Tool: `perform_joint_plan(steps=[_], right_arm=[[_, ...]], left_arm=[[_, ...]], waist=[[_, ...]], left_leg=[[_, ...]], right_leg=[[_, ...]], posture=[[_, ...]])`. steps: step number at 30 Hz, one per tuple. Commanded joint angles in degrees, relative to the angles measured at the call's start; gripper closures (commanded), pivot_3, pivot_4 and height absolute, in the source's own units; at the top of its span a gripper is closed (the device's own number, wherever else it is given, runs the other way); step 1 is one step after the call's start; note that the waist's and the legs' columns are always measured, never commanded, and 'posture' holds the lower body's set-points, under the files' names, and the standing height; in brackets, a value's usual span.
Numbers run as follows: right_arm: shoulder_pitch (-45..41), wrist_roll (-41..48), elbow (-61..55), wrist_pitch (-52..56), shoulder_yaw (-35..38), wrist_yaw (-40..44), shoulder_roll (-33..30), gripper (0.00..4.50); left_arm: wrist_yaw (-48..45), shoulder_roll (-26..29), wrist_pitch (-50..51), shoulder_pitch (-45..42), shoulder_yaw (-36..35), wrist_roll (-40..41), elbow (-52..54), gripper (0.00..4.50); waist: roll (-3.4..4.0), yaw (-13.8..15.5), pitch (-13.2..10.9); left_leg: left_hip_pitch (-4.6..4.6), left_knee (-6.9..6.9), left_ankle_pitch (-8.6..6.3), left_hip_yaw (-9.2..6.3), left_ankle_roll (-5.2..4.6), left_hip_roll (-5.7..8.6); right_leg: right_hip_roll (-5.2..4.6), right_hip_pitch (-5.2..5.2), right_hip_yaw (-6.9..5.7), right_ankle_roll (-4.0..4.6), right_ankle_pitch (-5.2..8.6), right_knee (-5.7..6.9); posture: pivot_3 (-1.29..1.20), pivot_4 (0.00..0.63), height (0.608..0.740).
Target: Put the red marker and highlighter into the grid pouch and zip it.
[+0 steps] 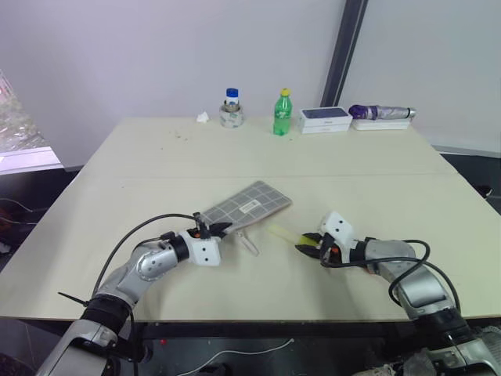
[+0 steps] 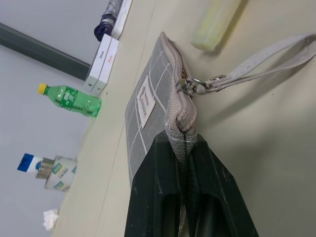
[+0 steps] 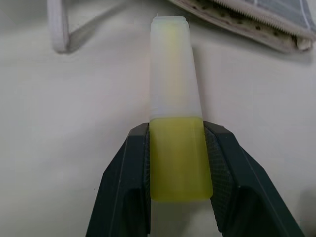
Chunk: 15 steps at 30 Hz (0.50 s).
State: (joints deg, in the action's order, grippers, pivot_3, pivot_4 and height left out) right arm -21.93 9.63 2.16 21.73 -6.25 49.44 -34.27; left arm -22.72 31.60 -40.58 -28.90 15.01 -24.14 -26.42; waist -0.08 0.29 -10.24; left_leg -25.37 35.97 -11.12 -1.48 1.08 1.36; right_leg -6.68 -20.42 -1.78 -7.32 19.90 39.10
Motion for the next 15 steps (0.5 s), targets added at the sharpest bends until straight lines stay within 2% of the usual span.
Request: perform_joint_plan(steps=[1, 8, 15], right_arm=[[-2.6, 1.75, -1.51, 1.47, 1.62, -1.17, 1.68, 3.56], [-4.87, 3.6, -2.03, 4.56, 2.8, -2.42, 3.21, 3.56], [-7.92, 0.26, -1.27, 3.39, -1.4, -3.79, 5.02, 3.56]], left_arm=[[-0.45, 0.44, -0.78, 0.63, 0.3, 0.74, 2.06, 4.5], [-0.7, 0.1, -0.39, 0.92, 0.38, 0.58, 3.04, 4.5], [-2.97, 0.29, -2.6, 0.29, 1.27, 1.59, 4.48, 4.5]], waist=[[0.0, 0.0, 0.0], [0.0, 0.21, 0.0], [0.0, 0.03, 0.0]], left_leg=[[0.0, 0.0, 0.0, 0.0, 0.0, 0.0], [0.0, 0.0, 0.0, 0.0, 0.0, 0.0], [0.0, 0.0, 0.0, 0.0, 0.0, 0.01]], right_leg=[[0.0, 0.0, 0.0, 0.0, 0.0, 0.0], [-0.01, 0.01, 0.0, 0.0, 0.0, 0.0], [0.0, -0.01, 0.0, 0.0, 0.0, 0.0]], posture=[[0.0, 0.15, 0.74], [0.0, 0.15, 0.74], [0.0, 0.15, 0.74]])
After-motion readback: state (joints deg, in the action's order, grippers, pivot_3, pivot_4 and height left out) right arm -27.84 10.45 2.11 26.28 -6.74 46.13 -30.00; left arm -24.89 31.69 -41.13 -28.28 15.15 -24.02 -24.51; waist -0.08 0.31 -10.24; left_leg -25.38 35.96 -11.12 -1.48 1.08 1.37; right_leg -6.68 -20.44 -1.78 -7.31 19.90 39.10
